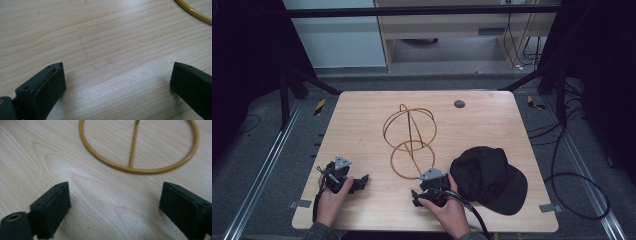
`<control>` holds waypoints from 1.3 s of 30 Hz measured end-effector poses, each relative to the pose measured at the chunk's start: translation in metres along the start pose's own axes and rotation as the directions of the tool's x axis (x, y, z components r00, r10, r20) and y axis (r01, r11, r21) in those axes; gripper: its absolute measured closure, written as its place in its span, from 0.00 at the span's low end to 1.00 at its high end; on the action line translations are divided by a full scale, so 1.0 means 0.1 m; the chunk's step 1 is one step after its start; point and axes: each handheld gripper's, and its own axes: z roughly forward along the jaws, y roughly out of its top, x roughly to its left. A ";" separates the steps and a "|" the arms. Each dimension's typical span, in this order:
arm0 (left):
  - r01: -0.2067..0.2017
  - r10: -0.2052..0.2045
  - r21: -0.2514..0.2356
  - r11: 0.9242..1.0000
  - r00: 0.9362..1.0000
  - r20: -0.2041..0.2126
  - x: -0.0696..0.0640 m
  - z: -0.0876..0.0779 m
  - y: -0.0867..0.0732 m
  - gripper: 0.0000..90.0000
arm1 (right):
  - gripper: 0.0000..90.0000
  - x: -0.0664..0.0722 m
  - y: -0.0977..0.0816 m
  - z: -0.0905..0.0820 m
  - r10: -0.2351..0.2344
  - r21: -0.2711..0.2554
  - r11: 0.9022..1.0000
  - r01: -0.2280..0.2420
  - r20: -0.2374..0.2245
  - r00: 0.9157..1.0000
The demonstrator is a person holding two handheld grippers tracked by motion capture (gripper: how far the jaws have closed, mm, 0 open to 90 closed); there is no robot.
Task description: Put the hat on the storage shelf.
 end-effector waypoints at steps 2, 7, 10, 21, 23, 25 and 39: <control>-0.001 0.001 0.000 1.000 1.000 0.001 0.00 0.00 0.00 0.00 | 0.10 0.02 0.07 -0.08 -0.036 -0.002 0.999 0.036 -0.004 0.999; -0.003 0.003 0.000 1.000 1.000 0.004 0.00 -0.01 -0.01 0.00 | 0.10 -0.01 0.26 -0.32 -0.125 0.032 0.992 0.125 0.005 0.992; -0.001 0.001 -0.001 1.000 1.000 0.004 0.00 -0.01 -0.01 0.00 | 0.09 -0.08 0.32 -0.46 -0.158 0.059 0.986 0.157 0.006 0.987; -0.004 0.004 0.001 1.000 1.000 0.007 -0.01 -0.01 -0.02 0.00 | 0.08 -0.59 0.49 -0.97 -0.244 0.207 0.949 0.239 -0.001 0.970; -0.005 0.005 0.001 1.000 1.000 0.007 -0.01 -0.02 -0.02 0.00 | 0.08 -0.65 0.50 -1.00 -0.248 0.219 0.945 0.242 0.000 0.969; -0.004 0.004 -0.002 1.000 1.000 0.008 -0.01 -0.02 -0.02 0.00 | 0.09 -0.85 0.51 -1.14 -0.245 0.253 0.938 0.237 -0.002 0.970; -0.012 0.012 -0.005 1.000 1.000 0.012 -0.02 -0.02 -0.03 0.00 | 0.16 -1.50 0.59 -1.52 -0.251 0.356 0.904 0.238 -0.008 0.968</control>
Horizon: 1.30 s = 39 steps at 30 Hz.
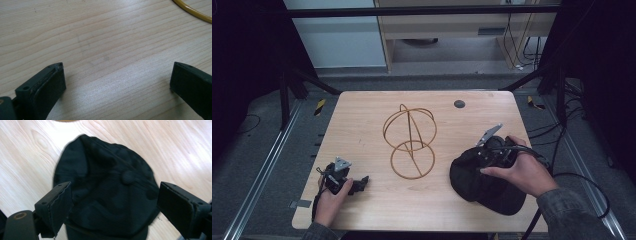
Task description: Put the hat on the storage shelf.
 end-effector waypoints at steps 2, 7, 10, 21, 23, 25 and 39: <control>0.000 0.000 0.000 1.000 1.000 0.000 0.00 0.00 0.00 0.00 | 0.18 -0.06 0.00 -0.01 -0.007 0.007 1.000 0.007 -0.008 1.000; 0.000 0.000 0.003 1.000 1.000 0.001 0.00 0.00 0.00 0.00 | 0.19 -0.15 0.04 0.07 -0.028 0.044 0.999 0.029 -0.030 0.999; -0.001 0.001 0.005 1.000 1.000 0.001 0.00 0.00 0.00 0.00 | 0.19 -0.16 0.11 0.12 -0.044 0.056 0.997 0.045 -0.035 0.998; -0.009 0.009 0.005 1.000 1.000 0.009 -0.01 0.00 0.01 0.00 | 0.20 -0.14 0.26 0.38 -0.072 0.105 0.991 0.079 -0.068 0.995; -0.011 0.011 0.004 1.000 1.000 0.010 -0.01 0.00 0.01 0.00 | 0.22 -0.15 0.26 0.42 -0.070 0.112 0.991 0.078 -0.068 0.995; -0.013 0.013 0.003 1.000 1.000 0.013 -0.02 0.00 0.01 0.00 | 0.25 -0.16 0.26 0.46 -0.071 0.118 0.990 0.080 -0.076 0.995; -0.017 0.016 0.004 1.000 1.000 0.018 -0.03 0.01 0.01 0.00 | 0.45 -0.17 0.32 0.59 -0.080 0.151 0.983 0.100 -0.133 0.988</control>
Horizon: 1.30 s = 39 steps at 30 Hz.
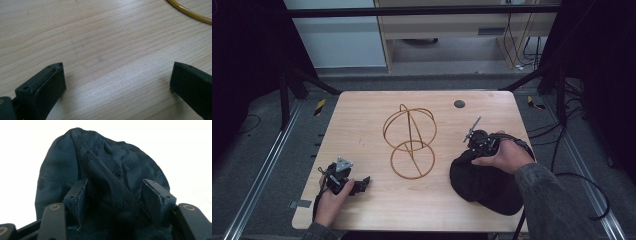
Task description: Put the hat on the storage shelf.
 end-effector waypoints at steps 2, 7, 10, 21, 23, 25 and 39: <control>-0.002 0.002 0.000 1.000 1.000 0.000 0.00 0.00 0.00 0.00 | 0.46 0.01 0.03 0.02 -0.009 0.009 1.000 0.009 -0.004 1.000; -0.002 0.002 0.000 1.000 1.000 0.001 0.00 0.00 0.00 0.00 | 0.57 0.01 0.07 0.06 -0.015 0.026 1.000 0.016 -0.017 1.000; -0.002 0.002 0.000 1.000 1.000 0.002 0.00 0.00 0.00 0.00 | 0.67 0.01 0.08 0.06 -0.022 0.030 0.999 0.023 -0.032 0.999; -0.002 0.002 0.000 1.000 1.000 0.002 0.00 0.00 0.00 0.00 | 0.82 -0.02 0.02 0.03 -0.038 -0.003 0.999 0.038 -0.050 0.998; -0.002 0.002 0.000 1.000 1.000 0.002 0.00 0.00 0.00 0.00 | 0.83 -0.02 0.02 0.00 -0.029 -0.015 0.999 0.028 -0.055 0.998; -0.002 0.002 0.000 1.000 1.000 0.002 0.00 0.00 0.00 0.00 | 0.84 -0.04 0.01 -0.03 -0.022 -0.021 1.000 0.021 -0.046 0.999; -0.002 0.002 0.000 1.000 1.000 0.001 0.00 0.00 0.00 0.00 | 0.85 -0.05 0.05 -0.23 0.013 -0.059 0.998 -0.016 -0.051 0.999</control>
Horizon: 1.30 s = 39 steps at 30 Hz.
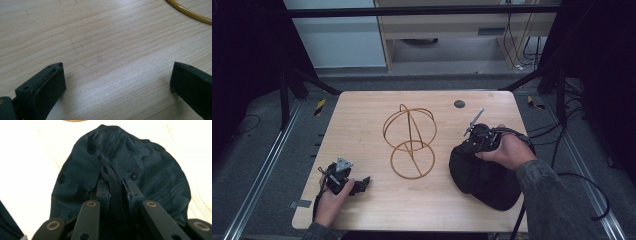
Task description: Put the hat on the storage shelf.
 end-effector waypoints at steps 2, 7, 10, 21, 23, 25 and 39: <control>0.000 0.000 0.000 1.000 1.000 0.000 0.00 0.00 0.00 0.00 | 0.86 0.00 0.00 -0.03 0.009 -0.001 1.000 -0.009 -0.002 1.000; 0.000 0.000 0.000 1.000 1.000 0.000 0.00 0.00 0.00 0.00 | 0.86 -0.01 0.00 -0.10 0.007 -0.009 1.000 -0.007 -0.004 1.000; 0.000 0.000 0.000 1.000 1.000 0.000 0.00 0.00 0.00 0.00 | 0.86 0.00 -0.02 -0.17 0.013 -0.022 1.000 -0.013 -0.001 1.000; 0.000 0.000 0.000 1.000 1.000 0.000 0.00 0.00 0.00 0.00 | 0.86 0.05 -0.03 -0.40 0.009 -0.093 0.996 -0.007 0.012 1.000; 0.000 0.000 0.000 1.000 1.000 0.000 0.00 0.00 0.00 0.00 | 0.86 0.06 -0.02 -0.43 0.010 -0.103 0.995 -0.008 0.018 1.000; 0.000 0.000 0.000 1.000 1.000 0.000 0.00 0.00 0.00 0.00 | 0.87 0.06 0.00 -0.47 0.012 -0.117 0.993 -0.010 0.022 1.000; 0.000 0.000 -0.001 1.000 1.000 0.000 0.00 0.00 0.00 0.00 | 0.87 -0.02 0.03 -0.74 0.054 -0.192 0.980 -0.047 0.034 0.998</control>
